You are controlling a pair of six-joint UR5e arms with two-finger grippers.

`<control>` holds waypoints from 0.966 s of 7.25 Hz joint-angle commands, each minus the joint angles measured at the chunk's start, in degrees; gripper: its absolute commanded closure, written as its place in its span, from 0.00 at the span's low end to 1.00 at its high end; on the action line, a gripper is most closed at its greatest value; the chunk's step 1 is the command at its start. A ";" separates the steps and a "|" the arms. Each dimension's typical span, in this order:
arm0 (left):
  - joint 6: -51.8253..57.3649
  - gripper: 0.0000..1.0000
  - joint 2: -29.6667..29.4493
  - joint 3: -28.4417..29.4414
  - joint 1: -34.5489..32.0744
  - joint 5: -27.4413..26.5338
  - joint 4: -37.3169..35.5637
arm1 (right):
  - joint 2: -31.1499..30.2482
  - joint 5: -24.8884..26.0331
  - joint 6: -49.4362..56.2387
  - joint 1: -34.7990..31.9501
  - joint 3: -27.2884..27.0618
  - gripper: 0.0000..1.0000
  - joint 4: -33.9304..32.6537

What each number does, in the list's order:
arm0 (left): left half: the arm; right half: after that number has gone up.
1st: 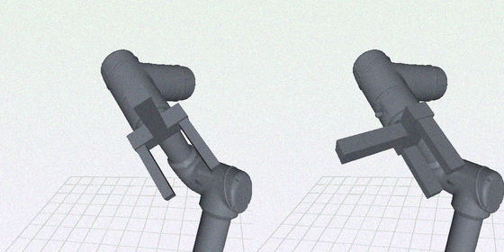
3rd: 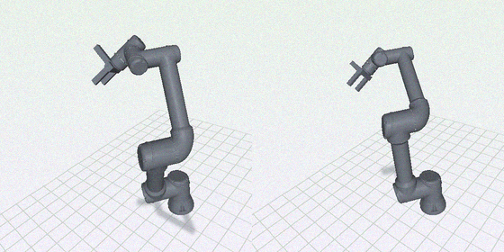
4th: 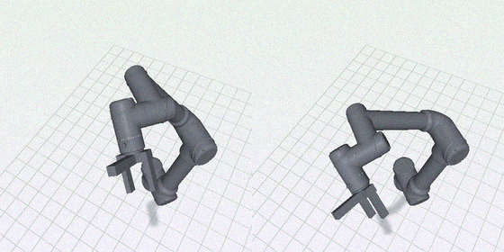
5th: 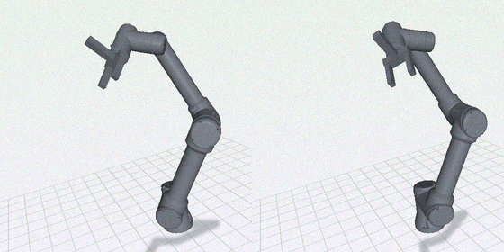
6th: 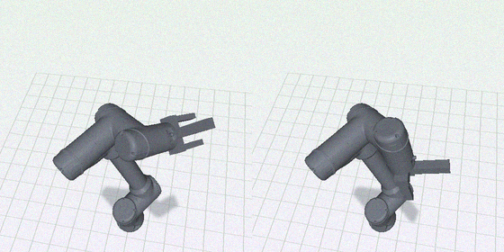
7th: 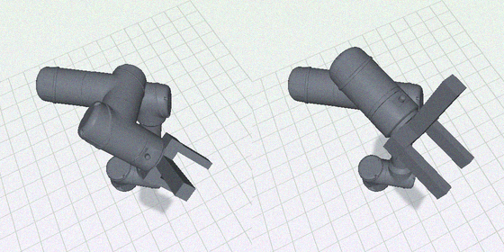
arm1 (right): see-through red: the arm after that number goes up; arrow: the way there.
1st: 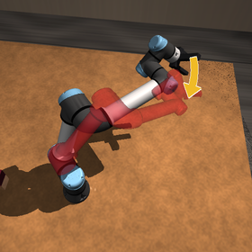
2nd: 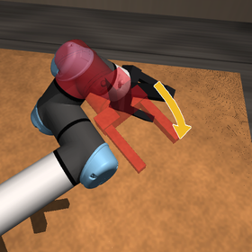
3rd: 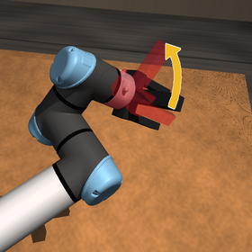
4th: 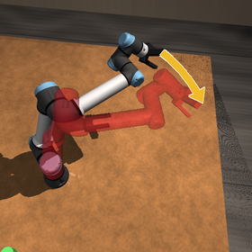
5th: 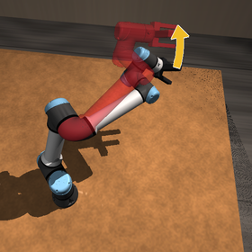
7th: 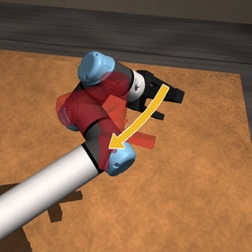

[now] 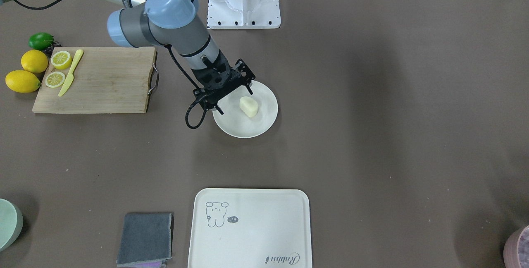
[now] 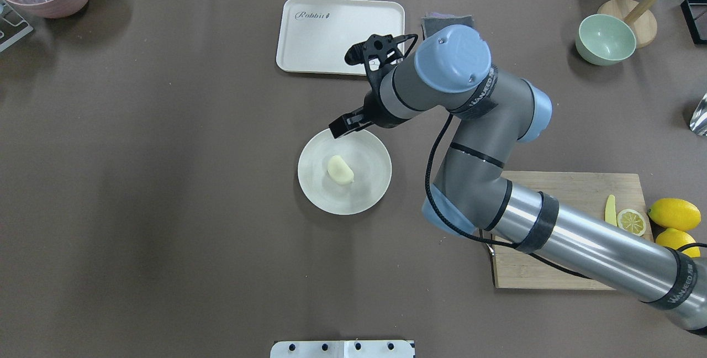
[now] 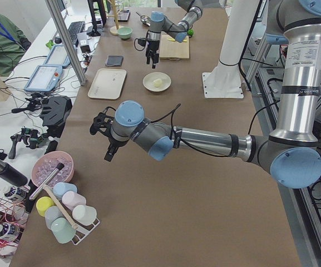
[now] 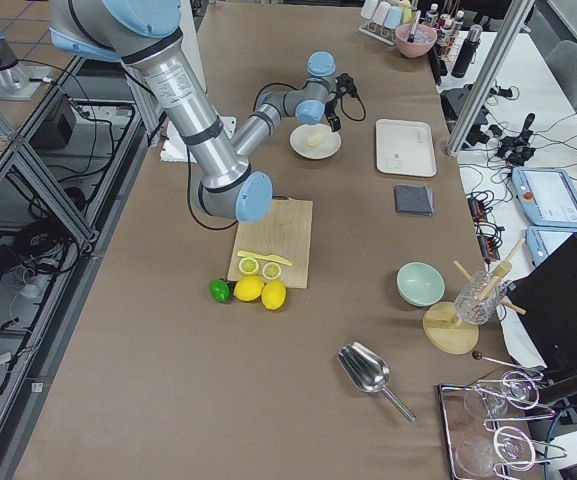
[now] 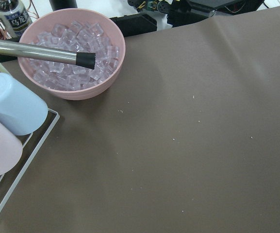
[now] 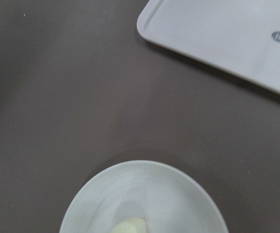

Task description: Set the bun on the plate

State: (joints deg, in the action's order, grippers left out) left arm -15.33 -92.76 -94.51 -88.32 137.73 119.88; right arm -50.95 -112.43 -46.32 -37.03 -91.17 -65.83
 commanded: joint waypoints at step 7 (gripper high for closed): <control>-0.06 0.02 -12.44 8.81 -8.87 -0.70 -20.72 | -4.15 -15.35 19.59 -31.31 0.21 0.00 -21.59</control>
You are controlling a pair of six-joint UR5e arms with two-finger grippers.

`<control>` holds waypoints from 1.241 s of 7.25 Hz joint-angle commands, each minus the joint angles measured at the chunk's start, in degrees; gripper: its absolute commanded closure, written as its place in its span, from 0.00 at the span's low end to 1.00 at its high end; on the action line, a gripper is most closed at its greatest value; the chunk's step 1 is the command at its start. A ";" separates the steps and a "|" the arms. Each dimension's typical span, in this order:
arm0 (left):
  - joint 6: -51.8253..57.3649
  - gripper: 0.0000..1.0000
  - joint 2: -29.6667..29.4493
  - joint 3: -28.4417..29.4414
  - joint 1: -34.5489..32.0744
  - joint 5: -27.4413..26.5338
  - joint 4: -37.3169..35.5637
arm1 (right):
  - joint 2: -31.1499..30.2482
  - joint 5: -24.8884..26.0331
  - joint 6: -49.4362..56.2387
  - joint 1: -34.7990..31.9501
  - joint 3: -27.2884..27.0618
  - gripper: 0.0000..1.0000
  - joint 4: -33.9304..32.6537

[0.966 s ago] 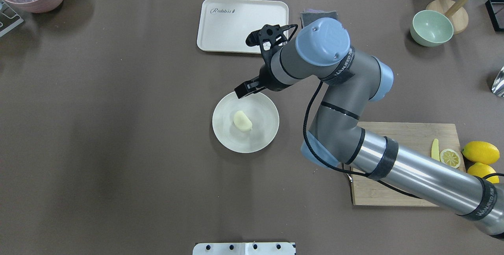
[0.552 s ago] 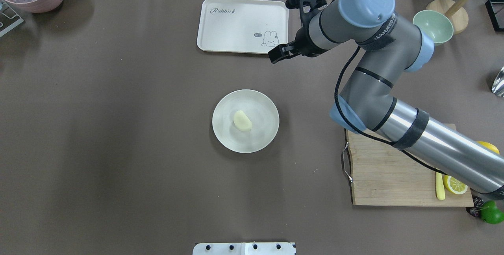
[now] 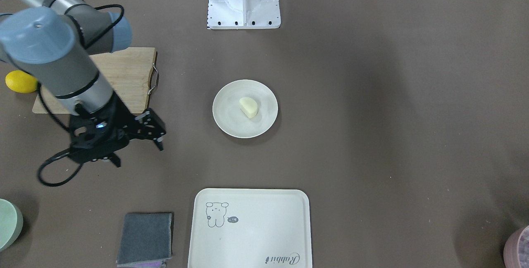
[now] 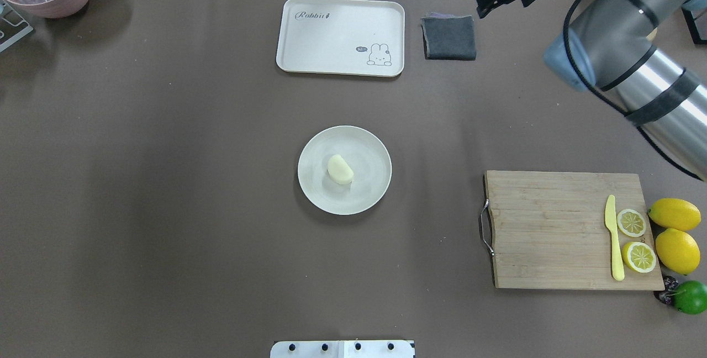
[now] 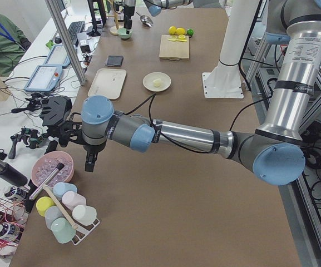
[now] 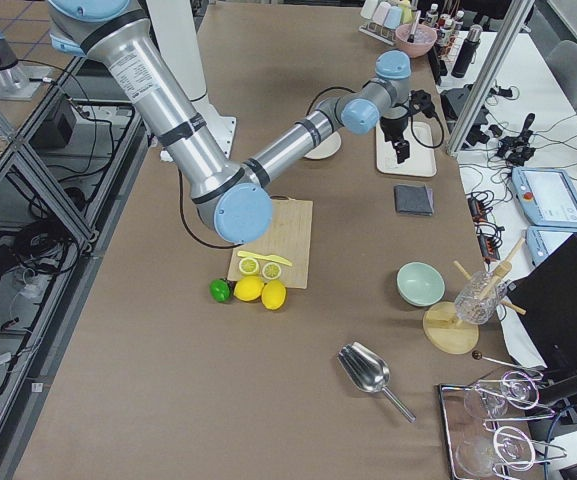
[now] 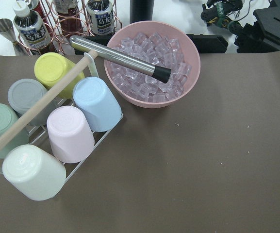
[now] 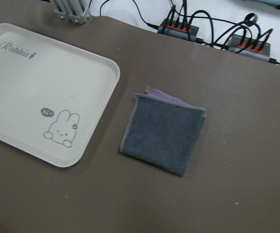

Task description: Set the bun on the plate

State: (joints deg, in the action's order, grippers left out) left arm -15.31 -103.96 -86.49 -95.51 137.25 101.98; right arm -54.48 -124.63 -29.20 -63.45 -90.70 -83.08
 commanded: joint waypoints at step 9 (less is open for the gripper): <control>-4.87 0.02 -4.77 4.49 1.18 0.56 -7.78 | -20.39 -7.38 21.63 -19.86 -2.73 0.00 -4.81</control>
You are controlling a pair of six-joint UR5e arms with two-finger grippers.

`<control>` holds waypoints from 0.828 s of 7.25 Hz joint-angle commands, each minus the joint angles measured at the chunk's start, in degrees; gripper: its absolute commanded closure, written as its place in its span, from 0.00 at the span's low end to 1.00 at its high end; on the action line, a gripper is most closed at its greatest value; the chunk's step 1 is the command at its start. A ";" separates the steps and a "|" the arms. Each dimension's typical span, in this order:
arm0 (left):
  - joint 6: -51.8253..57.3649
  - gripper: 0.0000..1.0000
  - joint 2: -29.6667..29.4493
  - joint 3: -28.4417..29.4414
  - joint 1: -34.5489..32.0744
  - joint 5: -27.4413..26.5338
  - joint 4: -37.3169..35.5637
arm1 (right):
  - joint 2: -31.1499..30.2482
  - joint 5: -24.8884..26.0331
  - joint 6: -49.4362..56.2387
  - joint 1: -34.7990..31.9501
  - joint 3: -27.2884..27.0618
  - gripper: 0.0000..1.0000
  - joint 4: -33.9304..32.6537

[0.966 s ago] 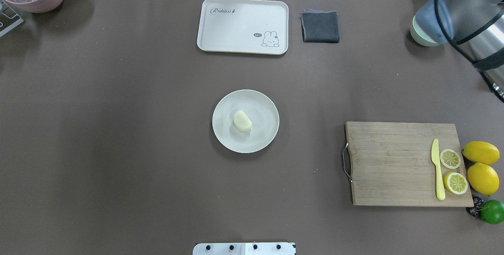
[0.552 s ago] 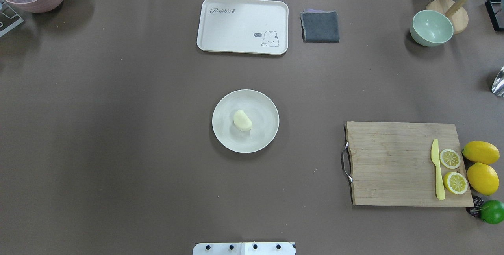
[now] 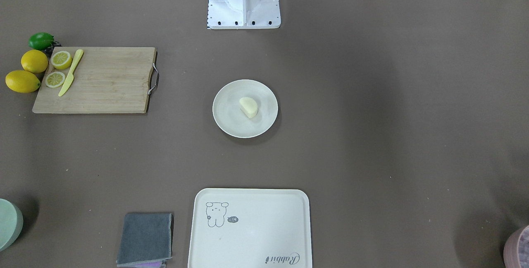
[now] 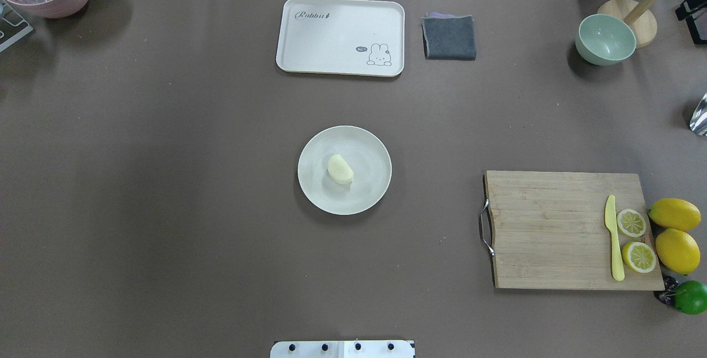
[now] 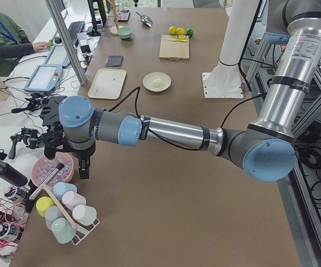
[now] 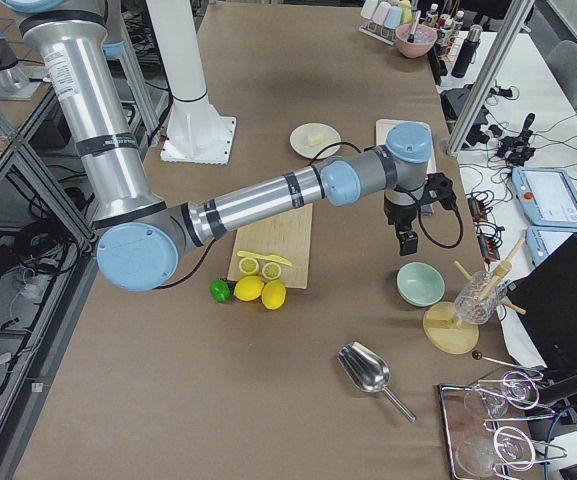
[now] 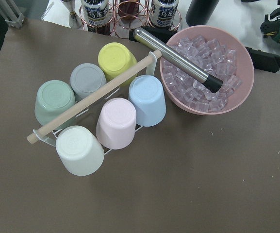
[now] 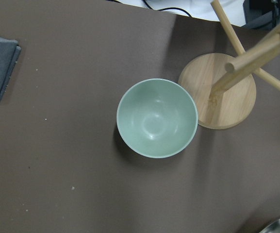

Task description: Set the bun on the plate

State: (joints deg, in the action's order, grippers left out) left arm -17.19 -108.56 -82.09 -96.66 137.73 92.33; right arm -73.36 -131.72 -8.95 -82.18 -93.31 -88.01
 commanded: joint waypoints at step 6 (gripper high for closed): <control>-10.93 0.02 0.81 0.70 6.93 0.00 8.39 | -3.91 -0.12 3.86 -2.72 1.71 0.00 0.11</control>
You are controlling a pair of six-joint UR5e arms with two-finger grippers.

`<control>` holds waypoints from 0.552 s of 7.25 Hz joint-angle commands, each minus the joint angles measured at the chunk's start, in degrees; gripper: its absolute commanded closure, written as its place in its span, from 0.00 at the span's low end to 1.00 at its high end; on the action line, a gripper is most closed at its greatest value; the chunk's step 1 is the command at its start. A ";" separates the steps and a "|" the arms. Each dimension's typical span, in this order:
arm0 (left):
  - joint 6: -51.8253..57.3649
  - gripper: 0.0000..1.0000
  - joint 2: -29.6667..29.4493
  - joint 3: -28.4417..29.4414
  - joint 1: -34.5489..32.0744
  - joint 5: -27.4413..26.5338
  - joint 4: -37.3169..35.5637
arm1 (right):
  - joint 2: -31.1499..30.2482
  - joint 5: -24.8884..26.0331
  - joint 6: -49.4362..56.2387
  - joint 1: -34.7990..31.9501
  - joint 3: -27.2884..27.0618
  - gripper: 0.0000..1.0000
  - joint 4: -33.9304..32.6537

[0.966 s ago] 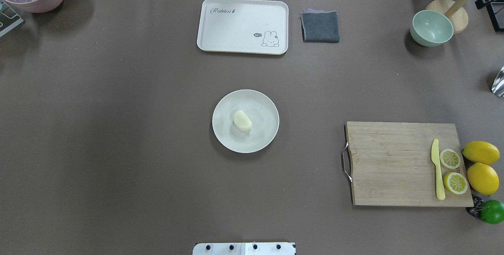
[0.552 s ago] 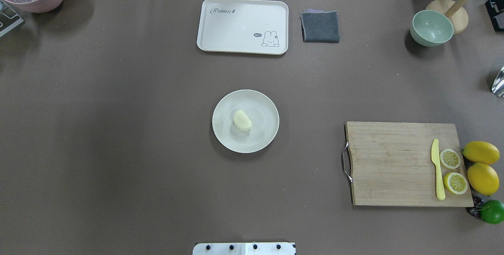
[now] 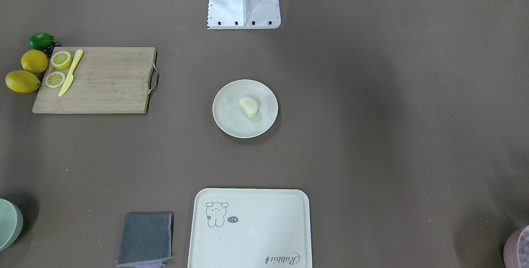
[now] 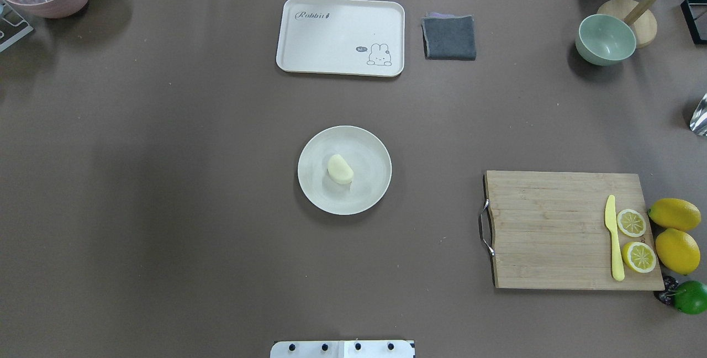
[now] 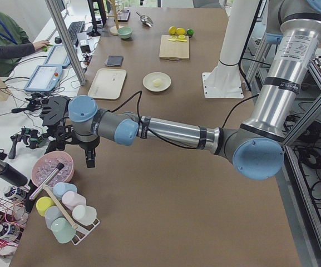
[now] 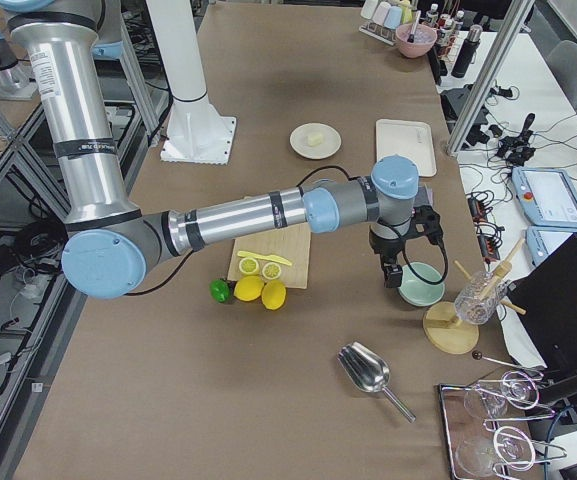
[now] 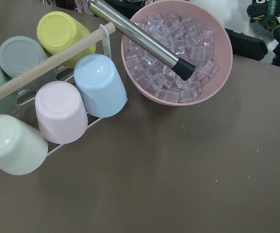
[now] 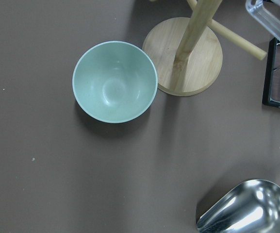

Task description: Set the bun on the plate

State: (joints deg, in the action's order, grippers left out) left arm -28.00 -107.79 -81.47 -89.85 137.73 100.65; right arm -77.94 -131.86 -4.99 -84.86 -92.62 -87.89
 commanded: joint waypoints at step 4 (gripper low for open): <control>0.84 0.02 0.57 1.31 0.38 -6.72 0.16 | 3.31 0.46 -0.28 0.04 2.27 0.00 0.00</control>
State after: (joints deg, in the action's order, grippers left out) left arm -27.62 -107.35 -80.39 -89.49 135.03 100.57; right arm -75.31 -131.54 -5.30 -84.82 -90.53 -87.89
